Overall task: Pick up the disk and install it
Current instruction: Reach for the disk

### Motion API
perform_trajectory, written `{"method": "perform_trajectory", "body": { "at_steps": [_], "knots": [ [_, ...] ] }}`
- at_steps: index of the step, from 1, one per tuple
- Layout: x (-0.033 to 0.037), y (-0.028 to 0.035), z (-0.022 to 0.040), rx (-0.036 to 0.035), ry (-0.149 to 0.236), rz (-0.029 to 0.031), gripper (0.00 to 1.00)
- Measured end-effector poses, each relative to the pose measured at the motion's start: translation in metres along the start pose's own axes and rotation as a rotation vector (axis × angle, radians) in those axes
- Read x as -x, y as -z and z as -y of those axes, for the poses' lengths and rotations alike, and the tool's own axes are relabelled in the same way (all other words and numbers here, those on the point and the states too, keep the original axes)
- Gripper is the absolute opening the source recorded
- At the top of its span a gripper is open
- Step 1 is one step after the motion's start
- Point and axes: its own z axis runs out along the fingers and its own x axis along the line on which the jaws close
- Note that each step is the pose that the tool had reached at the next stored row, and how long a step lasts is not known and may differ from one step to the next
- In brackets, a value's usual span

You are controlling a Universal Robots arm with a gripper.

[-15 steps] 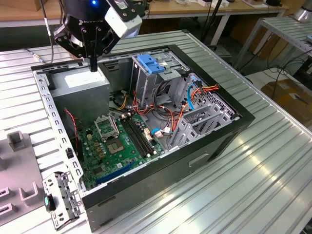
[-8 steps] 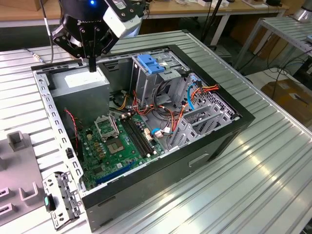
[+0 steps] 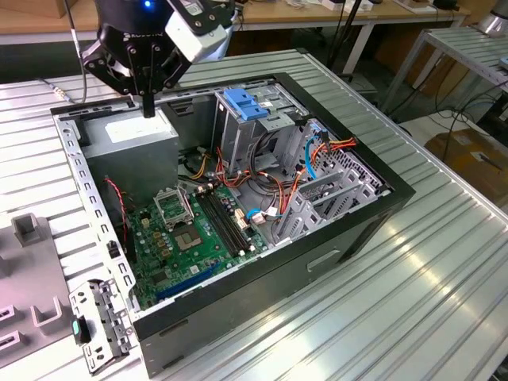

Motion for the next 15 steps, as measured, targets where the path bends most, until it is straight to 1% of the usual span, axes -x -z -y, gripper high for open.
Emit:
{"method": "perform_trajectory", "body": {
  "at_steps": [15],
  "knots": [
    [-0.0043, 0.0001, 0.0003, 0.0000, 0.000, 0.0000, 0.11]
  ]
}}
